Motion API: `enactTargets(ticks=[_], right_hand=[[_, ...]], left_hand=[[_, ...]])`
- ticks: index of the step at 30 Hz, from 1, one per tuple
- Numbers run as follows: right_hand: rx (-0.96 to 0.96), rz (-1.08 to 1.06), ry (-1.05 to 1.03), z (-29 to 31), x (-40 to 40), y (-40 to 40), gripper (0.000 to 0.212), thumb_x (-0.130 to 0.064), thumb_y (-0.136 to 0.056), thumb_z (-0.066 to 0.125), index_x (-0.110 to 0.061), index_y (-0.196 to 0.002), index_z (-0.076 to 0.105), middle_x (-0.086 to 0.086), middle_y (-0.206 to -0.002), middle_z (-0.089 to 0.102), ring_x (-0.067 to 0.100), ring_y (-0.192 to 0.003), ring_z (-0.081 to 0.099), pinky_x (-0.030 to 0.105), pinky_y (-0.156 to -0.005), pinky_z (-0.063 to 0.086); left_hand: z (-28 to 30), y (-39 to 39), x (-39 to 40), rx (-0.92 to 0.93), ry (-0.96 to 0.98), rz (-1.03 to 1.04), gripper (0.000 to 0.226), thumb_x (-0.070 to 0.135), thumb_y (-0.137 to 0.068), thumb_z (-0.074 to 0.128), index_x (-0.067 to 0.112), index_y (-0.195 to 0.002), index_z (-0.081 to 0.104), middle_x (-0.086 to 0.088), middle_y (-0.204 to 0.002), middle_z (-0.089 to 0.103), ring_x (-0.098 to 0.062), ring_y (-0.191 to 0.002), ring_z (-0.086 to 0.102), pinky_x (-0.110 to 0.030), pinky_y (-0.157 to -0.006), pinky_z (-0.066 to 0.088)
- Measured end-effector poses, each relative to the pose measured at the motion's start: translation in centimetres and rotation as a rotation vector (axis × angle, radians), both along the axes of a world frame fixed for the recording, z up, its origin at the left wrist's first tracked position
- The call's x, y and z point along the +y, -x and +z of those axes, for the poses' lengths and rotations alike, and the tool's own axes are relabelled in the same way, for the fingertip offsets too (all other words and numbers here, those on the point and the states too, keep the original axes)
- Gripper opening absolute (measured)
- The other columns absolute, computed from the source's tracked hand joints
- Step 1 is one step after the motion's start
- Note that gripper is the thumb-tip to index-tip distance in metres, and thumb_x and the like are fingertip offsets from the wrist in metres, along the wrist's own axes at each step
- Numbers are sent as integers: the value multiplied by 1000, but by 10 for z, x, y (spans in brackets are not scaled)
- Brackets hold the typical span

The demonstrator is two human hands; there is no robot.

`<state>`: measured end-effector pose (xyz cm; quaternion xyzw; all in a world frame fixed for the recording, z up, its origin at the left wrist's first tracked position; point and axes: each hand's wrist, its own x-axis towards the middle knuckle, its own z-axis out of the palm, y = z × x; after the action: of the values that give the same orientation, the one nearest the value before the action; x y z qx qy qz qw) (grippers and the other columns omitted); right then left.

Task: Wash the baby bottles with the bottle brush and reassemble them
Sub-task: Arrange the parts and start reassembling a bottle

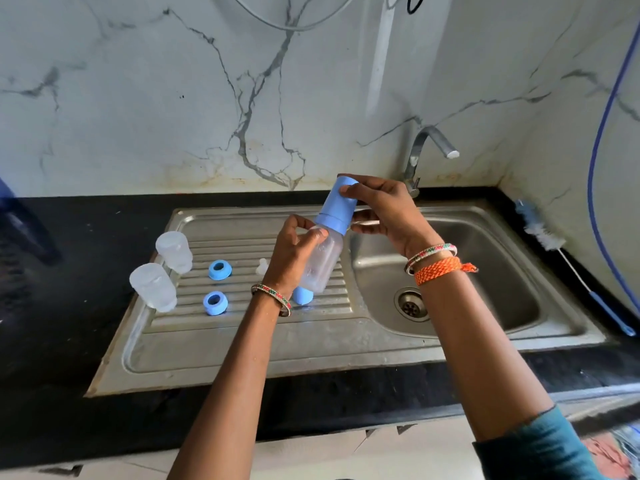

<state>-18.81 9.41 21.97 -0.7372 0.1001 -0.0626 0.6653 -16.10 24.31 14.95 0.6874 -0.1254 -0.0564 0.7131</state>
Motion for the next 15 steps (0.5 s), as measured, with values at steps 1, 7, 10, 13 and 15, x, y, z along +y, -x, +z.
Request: enactTargets(ticks=[1, 7, 10, 13, 15], right_hand=[[-9, -25, -12, 1, 3, 1, 24, -24, -84, 69, -25, -107, 72, 0, -92, 69, 14, -69, 67, 34, -75, 52], [-158, -180, -45, -20, 16, 5, 27, -5, -89, 60, -9, -115, 67, -2, -76, 67, 7, -66, 64, 14, -54, 51], [-53, -49, 27, -32, 14, 6, 41, -8, -88, 64, -18, -127, 54, 4, -88, 66, 10, -70, 67, 21, -55, 55], [-9, 90, 45, -43, 5, 0, 60, -10, -83, 72, -28, -132, 43, 12, -110, 60, 25, -89, 68, 39, -63, 60], [-70, 60, 90, -46, -4, -14, 64, -10, -81, 74, -26, -135, 43, 10, -112, 59, 26, -95, 66, 45, -67, 60]], left_hand=[[1, 1, -2, -8, -1, 24, 33, 44, -59, 61, 19, -76, 46, 7, -66, 54, 0, -57, 51, -23, -58, 40], [-2, 2, -3, -10, -43, 76, 29, 34, -64, 61, 16, -78, 42, 2, -62, 48, 3, -45, 44, -11, -43, 35], [-12, -2, -4, 49, -49, 67, 36, 40, -61, 62, 18, -82, 43, 0, -69, 53, -8, -58, 50, -19, -50, 41], [-19, -13, -11, 25, -126, 66, 38, 43, -66, 56, 17, -91, 45, 0, -70, 55, -13, -61, 51, -22, -52, 40], [-24, -27, -16, -32, -235, 72, 36, 44, -71, 52, 20, -96, 48, -1, -77, 59, -16, -67, 55, -26, -58, 42]])
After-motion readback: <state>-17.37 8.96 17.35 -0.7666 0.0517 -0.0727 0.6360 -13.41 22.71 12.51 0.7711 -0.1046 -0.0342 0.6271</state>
